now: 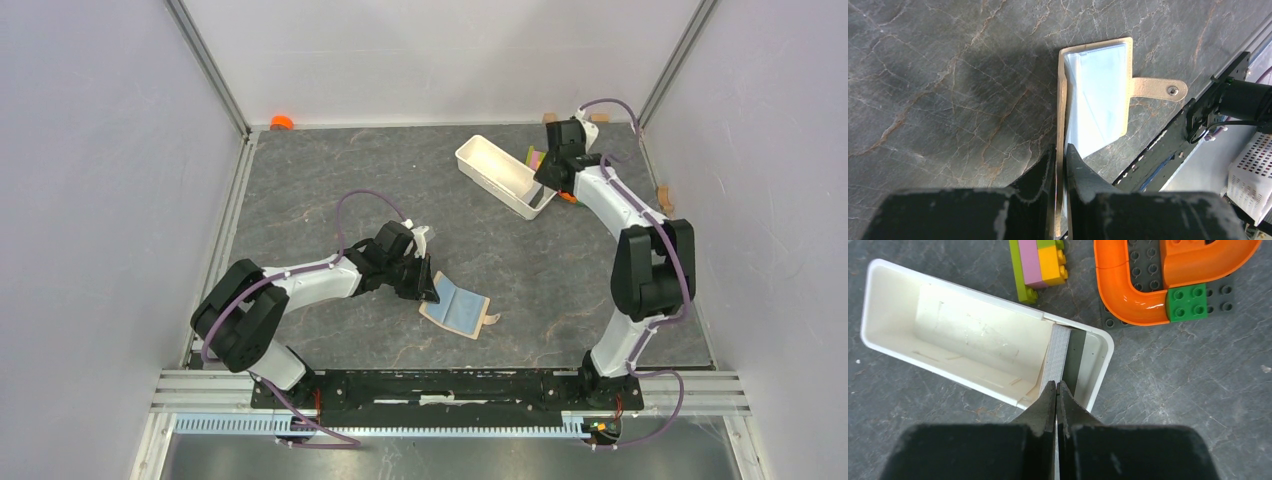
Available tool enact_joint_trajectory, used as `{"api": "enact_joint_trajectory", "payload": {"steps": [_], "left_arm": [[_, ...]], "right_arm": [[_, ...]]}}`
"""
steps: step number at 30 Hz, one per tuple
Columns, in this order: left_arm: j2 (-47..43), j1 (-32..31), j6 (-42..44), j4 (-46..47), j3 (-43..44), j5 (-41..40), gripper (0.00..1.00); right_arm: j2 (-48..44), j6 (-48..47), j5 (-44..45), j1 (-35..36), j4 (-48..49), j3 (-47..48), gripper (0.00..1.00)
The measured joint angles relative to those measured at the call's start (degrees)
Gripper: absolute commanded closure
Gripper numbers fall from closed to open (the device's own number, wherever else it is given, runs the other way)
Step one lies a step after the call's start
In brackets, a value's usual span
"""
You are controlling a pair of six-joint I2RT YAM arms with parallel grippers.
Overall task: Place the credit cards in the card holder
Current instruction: Pick up the credit card from the storage box.
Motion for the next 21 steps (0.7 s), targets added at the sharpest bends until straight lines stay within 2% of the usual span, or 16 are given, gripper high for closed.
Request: {"api": "enact_joint_trajectory", "payload": {"steps": [7, 10, 14, 16, 21], "left_arm": [[-0.5, 0.0, 0.0, 0.0, 0.0, -0.2, 0.85], [-0.6, 0.0, 0.0, 0.0, 0.0, -0.2, 0.85], [-0.6, 0.0, 0.0, 0.0, 0.0, -0.3, 0.84], [-0.7, 0.0, 0.0, -0.1, 0.0, -0.3, 0.84], [-0.7, 0.1, 0.0, -0.4, 0.0, -0.5, 0.84]], "right_arm": [[-4.9, -2.7, 0.2, 0.0, -0.6, 0.0, 1.00], [-5.1, -4.5, -0.8, 0.0, -1.1, 0.7, 0.87], [-3.6, -5.6, -2.5, 0.0, -0.3, 0.8, 0.64], [-1.9, -5.8, -3.6, 0.0, 0.4, 0.8, 0.55], [2.6, -5.3, -4.6, 0.2, 2.0, 0.8, 0.46]]}}
